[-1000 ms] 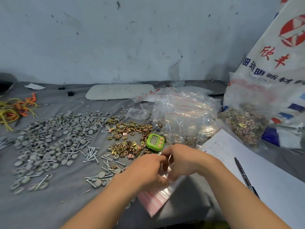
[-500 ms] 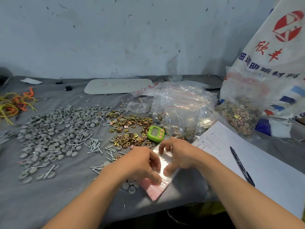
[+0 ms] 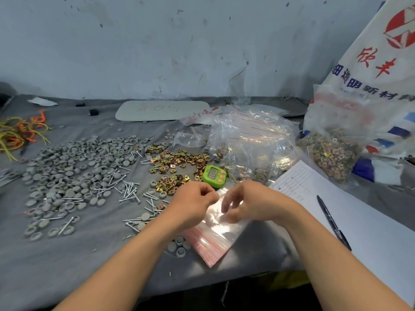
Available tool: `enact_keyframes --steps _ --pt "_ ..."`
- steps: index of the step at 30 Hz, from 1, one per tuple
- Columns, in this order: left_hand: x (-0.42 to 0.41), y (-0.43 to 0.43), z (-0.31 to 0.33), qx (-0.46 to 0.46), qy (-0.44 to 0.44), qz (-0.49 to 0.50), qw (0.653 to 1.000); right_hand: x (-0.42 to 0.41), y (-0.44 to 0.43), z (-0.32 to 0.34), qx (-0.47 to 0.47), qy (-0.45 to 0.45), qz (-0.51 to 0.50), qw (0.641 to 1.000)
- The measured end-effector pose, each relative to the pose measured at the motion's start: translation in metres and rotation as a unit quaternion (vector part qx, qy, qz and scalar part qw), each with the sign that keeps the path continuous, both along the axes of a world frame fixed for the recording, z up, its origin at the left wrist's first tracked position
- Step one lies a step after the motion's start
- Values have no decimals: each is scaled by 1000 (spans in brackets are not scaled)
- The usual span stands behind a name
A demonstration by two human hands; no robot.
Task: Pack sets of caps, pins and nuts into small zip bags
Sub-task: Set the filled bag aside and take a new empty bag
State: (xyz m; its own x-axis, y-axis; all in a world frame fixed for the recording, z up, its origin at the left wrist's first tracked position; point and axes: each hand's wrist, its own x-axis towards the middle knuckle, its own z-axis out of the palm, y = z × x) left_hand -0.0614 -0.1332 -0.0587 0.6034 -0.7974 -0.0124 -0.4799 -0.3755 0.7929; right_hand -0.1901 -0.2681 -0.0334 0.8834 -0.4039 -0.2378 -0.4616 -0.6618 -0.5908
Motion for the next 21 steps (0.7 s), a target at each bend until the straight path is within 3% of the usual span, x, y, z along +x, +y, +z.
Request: enact_keyframes --steps 3,4,6,8,10,12,14,17,18,21 --pt "-11 4 3 -109 -211 76 968 10 -3 -1 -24 -59 -121 991" --pt "-15 7 3 -112 -258 61 958 13 -5 1 -17 -99 -179 979" --pt "-23 9 0 -52 -267 -8 962 17 -7 6 25 -210 -305 928" --pt "-27 10 -6 37 -251 -70 965 18 -6 13 117 -332 -396 848" --pt "-29 10 -10 79 -231 -108 964 20 -4 22 245 -421 -394 780" --pt "-27 9 -8 109 -197 -127 966 24 5 26 378 -433 -330 749" --pt "-14 7 1 111 -127 -97 981 32 16 27 454 -399 -273 749" --pt "21 13 27 21 5 53 998 45 27 27 429 -354 -253 792" --pt "33 20 36 -39 86 103 990 49 30 27 414 -342 -249 806" --pt "62 43 57 -195 337 139 911 61 41 24 383 -308 -192 849"
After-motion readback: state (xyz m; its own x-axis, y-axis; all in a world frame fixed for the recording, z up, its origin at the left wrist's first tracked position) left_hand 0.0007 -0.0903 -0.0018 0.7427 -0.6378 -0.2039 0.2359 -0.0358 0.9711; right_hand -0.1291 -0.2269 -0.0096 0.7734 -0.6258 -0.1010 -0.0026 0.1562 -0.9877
